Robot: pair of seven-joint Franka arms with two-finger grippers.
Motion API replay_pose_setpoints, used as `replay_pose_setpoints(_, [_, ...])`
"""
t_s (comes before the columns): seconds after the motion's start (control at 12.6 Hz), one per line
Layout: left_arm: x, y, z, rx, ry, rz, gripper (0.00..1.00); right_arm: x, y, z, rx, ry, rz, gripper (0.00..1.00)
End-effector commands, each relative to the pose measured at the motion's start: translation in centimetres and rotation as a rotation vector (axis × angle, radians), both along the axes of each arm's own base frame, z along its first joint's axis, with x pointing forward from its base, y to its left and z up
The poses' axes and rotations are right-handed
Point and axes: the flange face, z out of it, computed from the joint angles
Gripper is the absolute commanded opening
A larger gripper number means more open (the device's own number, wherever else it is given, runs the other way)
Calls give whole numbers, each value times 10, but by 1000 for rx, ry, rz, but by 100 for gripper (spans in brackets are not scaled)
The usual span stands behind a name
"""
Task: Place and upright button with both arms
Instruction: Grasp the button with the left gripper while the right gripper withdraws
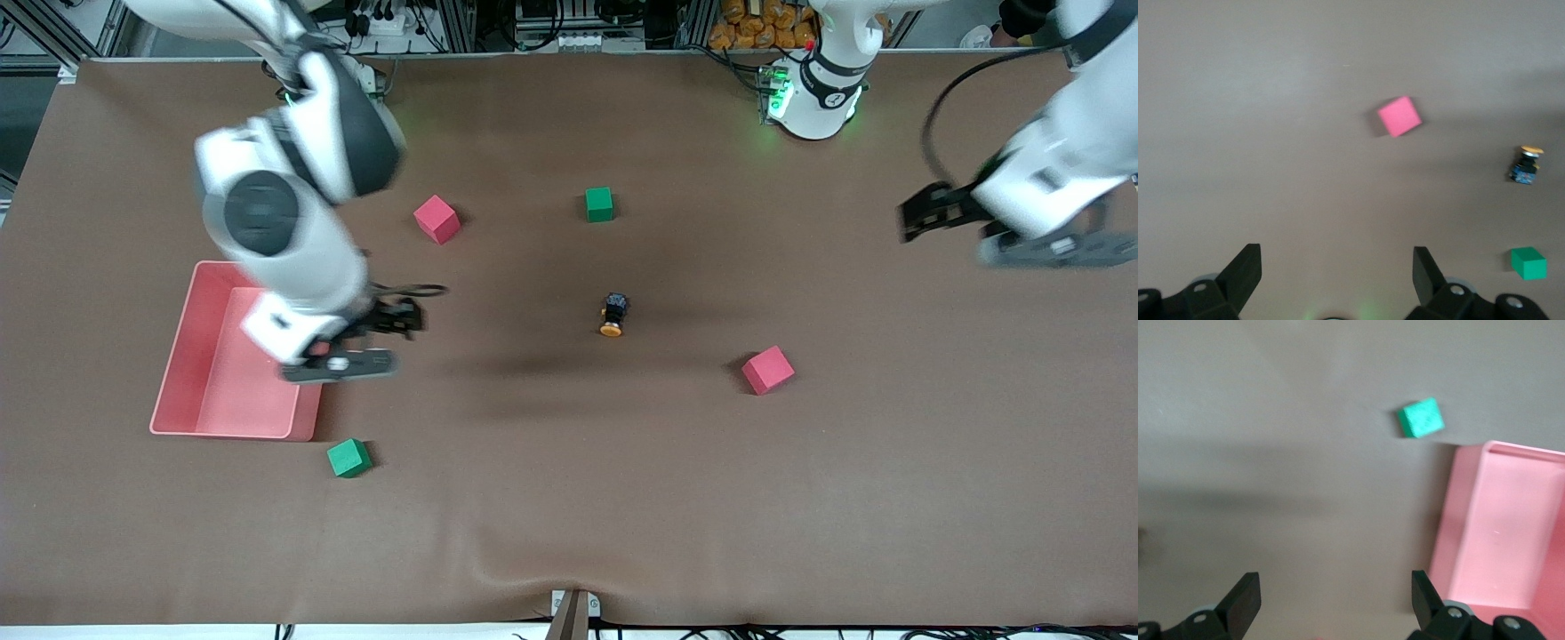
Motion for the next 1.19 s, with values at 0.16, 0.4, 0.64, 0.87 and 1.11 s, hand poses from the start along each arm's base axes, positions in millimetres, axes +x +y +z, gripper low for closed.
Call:
replay_pose_setpoints(0.16, [41, -129, -107, -45, 39, -181, 100, -19, -136, -6, 91, 240, 4, 100])
replay_pose_setpoints(0.4, [33, -238, -165, -55, 63, -168, 100, -34, -220, -30, 151, 390, 103, 100])
replay_pose_setpoints(0.64, [22, -296, -234, -71, 67, -191, 100, -61, -303, -53, 240, 466, 144, 100])
replay_pose_setpoints(0.87, [6, -338, -284, -77, 47, -244, 100, -85, -292, -44, 223, 473, 149, 100])
replay_pose_setpoints(1.11, [-3, -359, -327, -15, 54, -258, 100, -102, -283, -56, 205, 452, 154, 100])
